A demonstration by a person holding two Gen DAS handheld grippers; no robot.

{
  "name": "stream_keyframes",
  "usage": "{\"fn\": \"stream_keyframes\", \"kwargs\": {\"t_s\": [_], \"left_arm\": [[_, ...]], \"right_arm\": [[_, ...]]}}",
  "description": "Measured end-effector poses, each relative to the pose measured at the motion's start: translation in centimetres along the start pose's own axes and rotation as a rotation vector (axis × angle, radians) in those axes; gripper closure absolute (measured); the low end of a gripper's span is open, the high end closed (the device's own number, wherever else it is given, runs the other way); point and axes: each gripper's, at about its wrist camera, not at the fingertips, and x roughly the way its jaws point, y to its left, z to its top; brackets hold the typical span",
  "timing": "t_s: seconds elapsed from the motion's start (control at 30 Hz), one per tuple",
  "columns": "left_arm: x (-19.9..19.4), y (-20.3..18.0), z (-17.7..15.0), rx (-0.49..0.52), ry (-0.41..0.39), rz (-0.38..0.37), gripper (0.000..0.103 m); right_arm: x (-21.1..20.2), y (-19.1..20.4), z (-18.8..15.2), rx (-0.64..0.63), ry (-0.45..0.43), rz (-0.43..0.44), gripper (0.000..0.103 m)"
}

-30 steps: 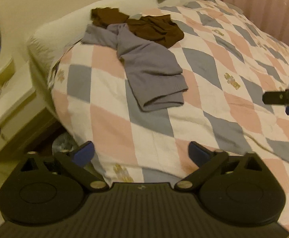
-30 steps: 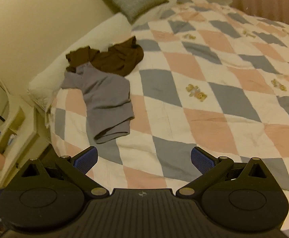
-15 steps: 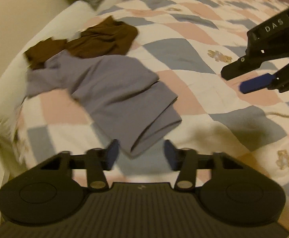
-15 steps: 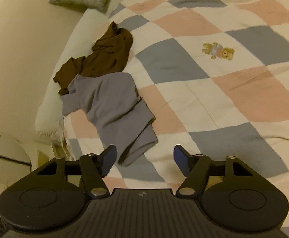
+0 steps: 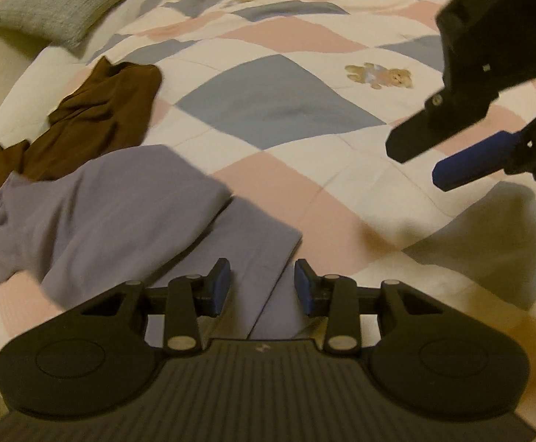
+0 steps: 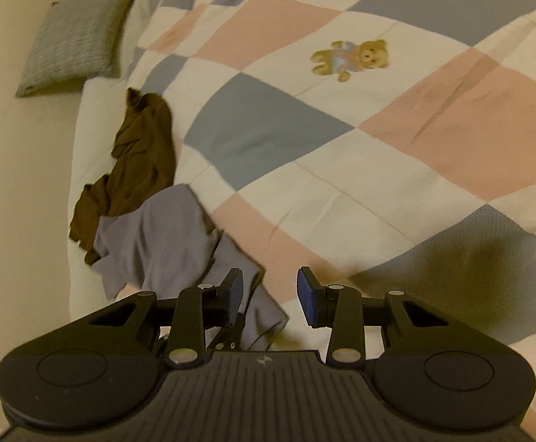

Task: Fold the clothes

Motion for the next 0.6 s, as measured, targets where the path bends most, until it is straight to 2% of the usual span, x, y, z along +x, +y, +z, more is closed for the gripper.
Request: {"fn": "stream_keyframes", "kwargs": {"t_s": [0.13,0.2,0.27,0.3,0.33,0.37,0.47,0.53,0.6], "left_arm": [[2.2,-0.8,0.3,0.026,0.008,-0.001,0.060],[2.9,-1.0,0.3,0.034,0.003,0.004,0.061],[3.0,-0.5,0.3,0.005,-0.012,-0.011,0.081],[2.8,0.0,0.2,-0.022,-0.020,-0.022,0.083],[2.6,0.5,0.2,-0.052,-0.029,-0.034,0.090],[1.8,1.6,0.1,-0.113,-0.044,-0.048,0.101],[-2.2,6.7,-1.5,-0.376,-0.115,-0.105,0.100],[-5.0,10.7,-3.7,-0.572,-0.163,-0.123,0.100],[-6.3,13.8,-6.2,-0.724,-0.158,-0.112,0.100]], "right_arm": [[0.6,-0.7,0.7,0.039,-0.014,-0.011,0.062],[0.9,-1.0,1.2,0.048,-0.017,-0.017,0.062],[1.2,-1.3,1.5,0.052,-0.017,-0.024,0.062],[1.4,-1.5,1.6,0.055,-0.015,-0.029,0.062],[1.6,-1.7,1.7,0.057,-0.013,-0.034,0.062],[1.8,-1.8,1.8,0.059,-0.009,-0.037,0.062],[2.4,-2.2,1.8,0.064,0.007,-0.033,0.062],[2.7,-2.3,1.6,0.062,0.022,-0.016,0.062],[3.3,-2.1,1.0,0.045,0.052,0.011,0.062]]}}
